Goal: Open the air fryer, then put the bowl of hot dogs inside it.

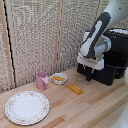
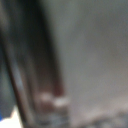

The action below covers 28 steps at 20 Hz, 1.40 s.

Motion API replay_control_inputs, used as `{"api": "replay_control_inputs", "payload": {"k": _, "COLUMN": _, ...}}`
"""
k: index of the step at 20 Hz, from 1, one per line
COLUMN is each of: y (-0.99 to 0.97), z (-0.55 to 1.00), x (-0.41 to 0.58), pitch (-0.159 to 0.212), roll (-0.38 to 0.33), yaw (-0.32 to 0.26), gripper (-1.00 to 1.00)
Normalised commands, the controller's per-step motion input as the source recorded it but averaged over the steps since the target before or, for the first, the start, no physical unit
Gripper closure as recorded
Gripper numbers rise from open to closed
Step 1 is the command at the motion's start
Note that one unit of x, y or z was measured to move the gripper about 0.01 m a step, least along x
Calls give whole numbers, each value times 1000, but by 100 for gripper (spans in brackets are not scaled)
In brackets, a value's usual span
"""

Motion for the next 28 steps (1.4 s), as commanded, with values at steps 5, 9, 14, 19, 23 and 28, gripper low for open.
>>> {"api": "replay_control_inputs", "payload": {"k": 5, "y": 113, "z": 354, "x": 22, "pitch": 1, "roll": 16, "yaw": -16, "gripper": -100}}
{"api": "replay_control_inputs", "payload": {"k": 9, "y": 287, "z": 676, "x": 109, "pitch": 0, "roll": 21, "yaw": -9, "gripper": -100}}
{"api": "replay_control_inputs", "payload": {"k": 14, "y": 383, "z": 610, "x": 135, "pitch": 13, "roll": 36, "yaw": 6, "gripper": -100}}
{"api": "replay_control_inputs", "payload": {"k": 19, "y": 434, "z": 360, "x": 253, "pitch": 22, "roll": 153, "yaw": 63, "gripper": -100}}
{"api": "replay_control_inputs", "payload": {"k": 23, "y": 281, "z": 195, "x": 384, "pitch": 19, "roll": 245, "yaw": 166, "gripper": -100}}
{"api": "replay_control_inputs", "payload": {"k": 28, "y": 68, "z": 122, "x": 445, "pitch": 5, "roll": 240, "yaw": 234, "gripper": -100}}
